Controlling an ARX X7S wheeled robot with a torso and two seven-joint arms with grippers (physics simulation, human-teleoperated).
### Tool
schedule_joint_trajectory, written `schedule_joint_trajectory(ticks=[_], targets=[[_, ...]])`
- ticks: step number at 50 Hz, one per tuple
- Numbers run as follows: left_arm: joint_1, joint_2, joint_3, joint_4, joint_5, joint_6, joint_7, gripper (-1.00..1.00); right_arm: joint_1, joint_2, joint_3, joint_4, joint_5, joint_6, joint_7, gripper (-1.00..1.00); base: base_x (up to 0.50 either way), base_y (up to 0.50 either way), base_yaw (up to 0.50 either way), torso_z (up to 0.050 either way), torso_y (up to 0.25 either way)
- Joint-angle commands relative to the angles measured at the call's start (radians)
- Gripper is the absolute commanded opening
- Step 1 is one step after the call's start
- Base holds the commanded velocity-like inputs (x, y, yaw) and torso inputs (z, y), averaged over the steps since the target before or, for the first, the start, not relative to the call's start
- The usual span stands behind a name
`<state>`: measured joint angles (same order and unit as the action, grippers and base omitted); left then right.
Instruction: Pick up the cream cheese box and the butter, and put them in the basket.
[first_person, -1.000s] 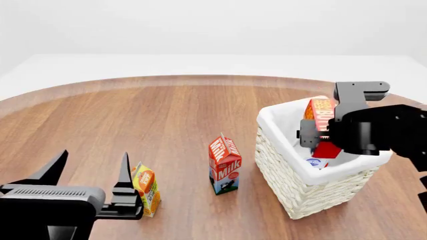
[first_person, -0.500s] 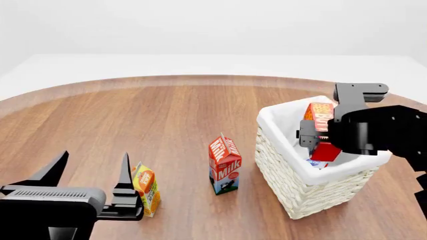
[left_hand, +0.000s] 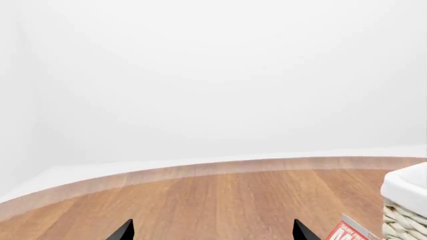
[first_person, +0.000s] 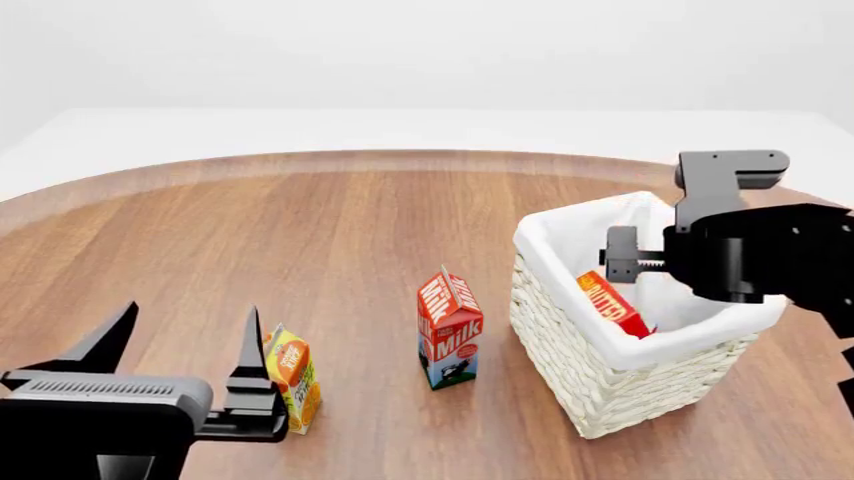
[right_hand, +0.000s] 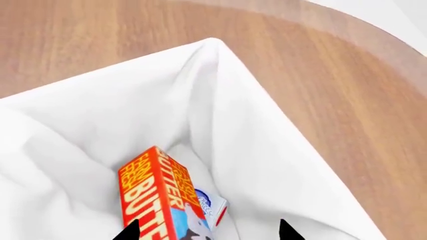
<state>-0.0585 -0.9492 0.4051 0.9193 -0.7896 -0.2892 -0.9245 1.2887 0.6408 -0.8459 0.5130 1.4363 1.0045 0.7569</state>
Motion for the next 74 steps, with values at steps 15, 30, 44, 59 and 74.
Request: schedule_joint_trajectory(ticks=[15,30,44,59,74], targets=[[0.003,-0.003,0.022,-0.013,0.019,0.021,0.000,1.00,-0.035,0.069,0.059,-0.196,0.077,-0.002,0.112,1.00,0.00,0.00,0.00,0.000,0.000],[-0.038,-0.022,0.017,0.013,-0.036,-0.005,-0.028,1.00,-0.068,0.145,0.135,-0.478,0.204,-0.011,0.291,1.00,0.00,0.00,0.00,0.000,0.000],[-0.001,-0.008,0.040,-0.020,0.026,0.038,-0.004,1.00,-0.159,0.211,0.191,-0.729,0.310,-0.077,0.453,1.00,0.00,0.00,0.00,0.000,0.000],[-0.027,-0.020,0.039,-0.002,-0.007,0.018,-0.023,1.00,-0.249,0.239,0.208,-0.957,0.356,-0.136,0.557,1.00,0.00,0.00,0.00,0.000,0.000],[-0.034,-0.027,0.044,0.005,-0.013,0.017,-0.032,1.00,-0.306,0.266,0.218,-1.122,0.391,-0.178,0.618,1.00,0.00,0.00,0.00,0.000,0.000]])
